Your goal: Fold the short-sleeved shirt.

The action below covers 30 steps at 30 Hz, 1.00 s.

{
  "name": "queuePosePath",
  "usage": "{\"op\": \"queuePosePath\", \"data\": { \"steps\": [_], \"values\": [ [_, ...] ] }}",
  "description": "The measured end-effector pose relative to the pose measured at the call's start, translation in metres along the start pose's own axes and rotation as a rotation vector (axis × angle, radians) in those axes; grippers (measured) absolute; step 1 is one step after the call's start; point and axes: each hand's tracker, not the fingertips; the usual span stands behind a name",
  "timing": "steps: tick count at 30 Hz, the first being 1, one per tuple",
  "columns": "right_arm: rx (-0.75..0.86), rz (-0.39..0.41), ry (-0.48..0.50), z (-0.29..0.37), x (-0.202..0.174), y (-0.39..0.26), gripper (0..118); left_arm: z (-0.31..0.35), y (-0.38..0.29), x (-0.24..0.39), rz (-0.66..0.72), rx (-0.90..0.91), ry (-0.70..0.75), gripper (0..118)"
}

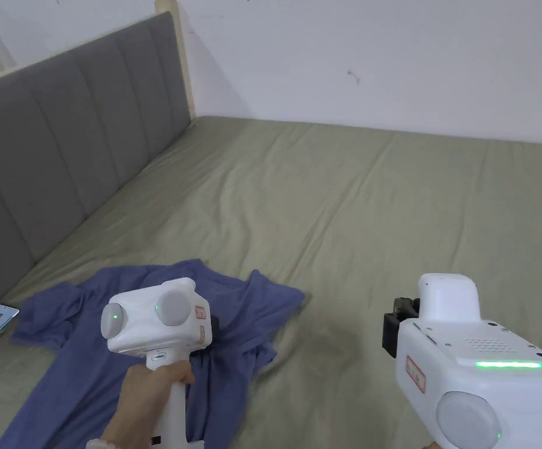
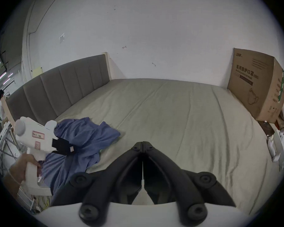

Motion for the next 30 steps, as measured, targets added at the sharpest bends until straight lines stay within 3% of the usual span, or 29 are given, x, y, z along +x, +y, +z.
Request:
{"op": "queuePosePath", "data": {
  "steps": [6, 13, 19, 21, 24, 27, 30],
  "values": [
    [0.033, -0.083, -0.057, 0.023, 0.039, 0.006, 1, 0.042, 0.022, 0.056, -0.055, 0.093, -0.153, 2],
    [0.131, -0.153, -0.182, 0.077, 0.100, 0.024, 1, 0.097, 0.009, 0.206, -0.279, 0.167, -0.439, 2],
    [0.244, -0.218, -0.344, 0.143, 0.163, 0.035, 1, 0.126, -0.044, 0.324, -0.386, 0.066, -0.830, 2],
    [0.259, -0.230, -0.390, 0.160, 0.183, 0.033, 1, 0.126, -0.060, 0.355, -0.403, 0.019, -0.899, 2],
    [0.260, -0.248, -0.458, 0.178, 0.206, 0.025, 1, 0.105, -0.101, 0.397, -0.498, 0.003, -0.845, 2],
    [0.228, -0.292, -0.477, 0.183, 0.226, 0.010, 1, 0.051, -0.150, 0.418, -0.506, -0.156, -0.803, 2],
    [0.171, -0.325, -0.492, 0.178, 0.238, -0.007, 1, -0.001, -0.198, 0.424, -0.601, -0.247, -0.603, 3]
  ]
}}
